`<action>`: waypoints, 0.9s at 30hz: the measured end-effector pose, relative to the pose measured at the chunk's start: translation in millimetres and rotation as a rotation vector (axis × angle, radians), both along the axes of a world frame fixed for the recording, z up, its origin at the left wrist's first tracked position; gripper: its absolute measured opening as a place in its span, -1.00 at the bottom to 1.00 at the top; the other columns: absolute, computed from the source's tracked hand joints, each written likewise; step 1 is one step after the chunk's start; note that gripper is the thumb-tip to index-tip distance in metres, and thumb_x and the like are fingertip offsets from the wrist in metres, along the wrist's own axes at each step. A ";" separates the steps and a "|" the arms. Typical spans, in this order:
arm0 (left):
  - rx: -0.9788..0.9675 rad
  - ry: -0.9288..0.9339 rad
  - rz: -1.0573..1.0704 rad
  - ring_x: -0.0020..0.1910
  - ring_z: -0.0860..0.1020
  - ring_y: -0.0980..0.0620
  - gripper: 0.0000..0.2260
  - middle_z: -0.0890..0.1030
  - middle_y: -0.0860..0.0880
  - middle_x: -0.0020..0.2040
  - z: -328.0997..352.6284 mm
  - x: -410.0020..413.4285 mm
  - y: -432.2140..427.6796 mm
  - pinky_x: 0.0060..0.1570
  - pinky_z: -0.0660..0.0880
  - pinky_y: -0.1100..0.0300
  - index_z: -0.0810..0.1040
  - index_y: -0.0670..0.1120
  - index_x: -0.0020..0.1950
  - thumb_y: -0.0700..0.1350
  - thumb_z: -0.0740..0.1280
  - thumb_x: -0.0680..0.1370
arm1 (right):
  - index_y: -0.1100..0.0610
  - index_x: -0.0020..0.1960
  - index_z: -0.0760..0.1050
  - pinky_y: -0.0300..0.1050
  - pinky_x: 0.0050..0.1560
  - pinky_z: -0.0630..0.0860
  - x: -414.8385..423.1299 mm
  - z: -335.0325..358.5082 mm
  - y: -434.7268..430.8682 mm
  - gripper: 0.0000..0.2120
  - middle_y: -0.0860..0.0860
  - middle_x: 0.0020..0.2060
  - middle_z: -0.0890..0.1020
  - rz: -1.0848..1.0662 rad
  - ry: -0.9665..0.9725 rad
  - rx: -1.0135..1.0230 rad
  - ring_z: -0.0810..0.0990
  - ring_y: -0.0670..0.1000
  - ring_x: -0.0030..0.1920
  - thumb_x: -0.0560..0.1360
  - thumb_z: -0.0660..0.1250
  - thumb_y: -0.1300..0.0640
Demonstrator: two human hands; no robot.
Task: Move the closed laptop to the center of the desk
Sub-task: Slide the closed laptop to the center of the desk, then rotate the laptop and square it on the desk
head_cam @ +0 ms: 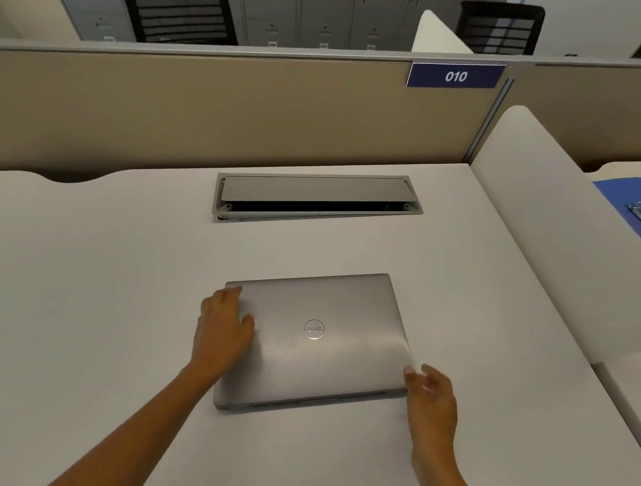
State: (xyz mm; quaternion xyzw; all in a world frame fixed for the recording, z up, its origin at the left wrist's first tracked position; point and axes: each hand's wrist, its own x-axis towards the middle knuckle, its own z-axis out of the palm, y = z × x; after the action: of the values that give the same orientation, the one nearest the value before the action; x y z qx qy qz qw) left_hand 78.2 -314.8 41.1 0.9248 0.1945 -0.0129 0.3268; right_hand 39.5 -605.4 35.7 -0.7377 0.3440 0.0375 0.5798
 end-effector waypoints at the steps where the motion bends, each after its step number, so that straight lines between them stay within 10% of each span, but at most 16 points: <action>1: 0.036 -0.014 -0.058 0.44 0.26 -0.16 -0.51 0.35 -0.16 0.45 0.7 11.7 -0.7 0.36 0.31 -0.08 0.28 -0.15 0.47 -0.15 0.27 0.54 | 0.21 0.26 0.46 -0.05 0.10 0.52 -10.0 0.7 6.5 -0.64 0.11 0.08 0.57 -0.049 0.040 0.132 0.55 0.08 0.04 0.52 0.36 0.09; 8: 0.180 0.191 -0.388 0.42 0.30 -0.19 -0.55 0.35 -0.16 0.46 -12.0 86.3 -12.5 0.34 0.29 -0.11 0.29 -0.13 0.46 -0.01 0.16 0.60 | 0.41 0.03 0.54 -0.01 0.29 0.48 -35.7 5.9 67.4 -0.82 0.20 -0.12 0.55 -0.171 0.253 0.669 0.55 0.10 -0.03 0.55 0.28 0.28; 18: 0.191 0.328 -0.415 0.28 0.42 -0.21 -0.43 0.51 -0.13 0.28 -16.7 113.0 -33.0 0.22 0.36 -0.06 0.42 0.03 0.37 0.20 0.36 0.41 | 0.54 0.00 0.45 0.05 0.09 0.56 -18.8 -6.7 92.8 -0.68 0.15 -0.35 0.54 -0.399 0.221 0.655 0.52 0.06 -0.30 0.49 0.39 0.26; 27: -0.018 0.324 -0.211 0.20 0.52 -0.15 -0.48 0.59 -0.10 0.24 -9.8 89.4 -10.8 0.06 0.42 0.09 0.51 -0.04 0.30 0.10 0.46 0.39 | 0.37 0.16 0.53 0.16 0.17 0.56 -9.1 -11.0 89.9 -0.71 0.22 -0.11 0.63 -0.433 0.184 0.591 0.61 0.16 -0.10 0.46 0.41 0.31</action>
State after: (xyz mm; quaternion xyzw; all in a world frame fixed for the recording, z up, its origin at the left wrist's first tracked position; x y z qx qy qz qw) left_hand 167.6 -325.6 31.4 0.9230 0.1462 -0.1975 0.2961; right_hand 30.4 -515.5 24.7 -0.4421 0.5171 0.0778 0.7288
